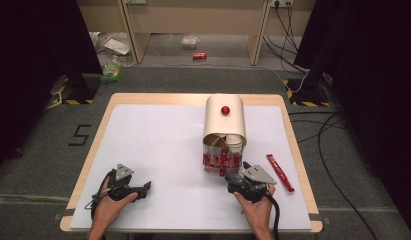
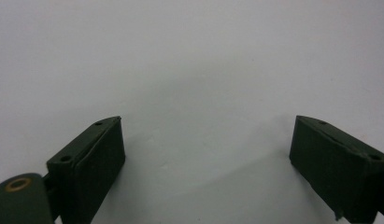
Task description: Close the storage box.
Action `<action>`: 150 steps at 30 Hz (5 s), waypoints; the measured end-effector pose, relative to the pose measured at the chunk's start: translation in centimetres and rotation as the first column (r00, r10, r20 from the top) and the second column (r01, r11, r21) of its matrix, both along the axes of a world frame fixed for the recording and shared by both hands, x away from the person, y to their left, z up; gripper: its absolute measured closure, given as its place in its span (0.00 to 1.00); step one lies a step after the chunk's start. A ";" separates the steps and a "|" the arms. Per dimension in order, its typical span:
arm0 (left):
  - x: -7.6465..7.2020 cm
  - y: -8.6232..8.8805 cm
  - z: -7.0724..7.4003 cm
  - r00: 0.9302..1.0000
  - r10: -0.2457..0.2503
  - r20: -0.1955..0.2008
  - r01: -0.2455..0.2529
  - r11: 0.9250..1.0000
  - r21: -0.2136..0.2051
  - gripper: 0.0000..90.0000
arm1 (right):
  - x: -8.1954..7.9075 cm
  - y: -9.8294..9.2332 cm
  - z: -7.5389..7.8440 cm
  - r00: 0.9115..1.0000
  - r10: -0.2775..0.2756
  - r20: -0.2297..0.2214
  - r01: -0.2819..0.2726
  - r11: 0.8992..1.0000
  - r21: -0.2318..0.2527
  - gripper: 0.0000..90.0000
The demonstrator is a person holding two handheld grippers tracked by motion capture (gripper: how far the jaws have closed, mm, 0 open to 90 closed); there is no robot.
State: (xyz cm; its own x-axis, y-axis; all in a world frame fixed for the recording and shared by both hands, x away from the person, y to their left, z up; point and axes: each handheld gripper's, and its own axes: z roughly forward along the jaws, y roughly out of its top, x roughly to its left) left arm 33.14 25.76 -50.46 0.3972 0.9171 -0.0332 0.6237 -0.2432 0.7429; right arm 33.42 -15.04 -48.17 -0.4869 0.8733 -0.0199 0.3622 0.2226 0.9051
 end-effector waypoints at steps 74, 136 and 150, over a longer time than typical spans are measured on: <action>0.0 0.0 0.0 1.000 0.000 0.001 0.000 1.000 -0.002 0.11 | 2.0 -0.2 0.3 0.999 -0.003 -0.042 0.002 1.000 -0.011 0.25; 0.0 0.0 0.0 1.000 0.000 0.001 0.000 1.000 -0.003 0.11 | -2.0 -5.3 1.1 0.992 0.040 -0.122 -0.044 0.999 -0.022 0.21; 0.0 0.0 0.0 1.000 0.000 0.001 0.000 1.000 -0.003 0.11 | -3.8 -7.3 1.0 0.991 0.029 -0.131 -0.034 0.999 -0.038 0.21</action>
State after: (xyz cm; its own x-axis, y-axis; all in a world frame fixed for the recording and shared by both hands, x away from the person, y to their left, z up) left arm 33.11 25.80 -50.47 0.3974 0.9169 -0.0358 0.6230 -0.2410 0.7442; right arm 29.59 -22.29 -47.17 -0.5151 0.8571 0.0108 0.4687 0.2711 0.8407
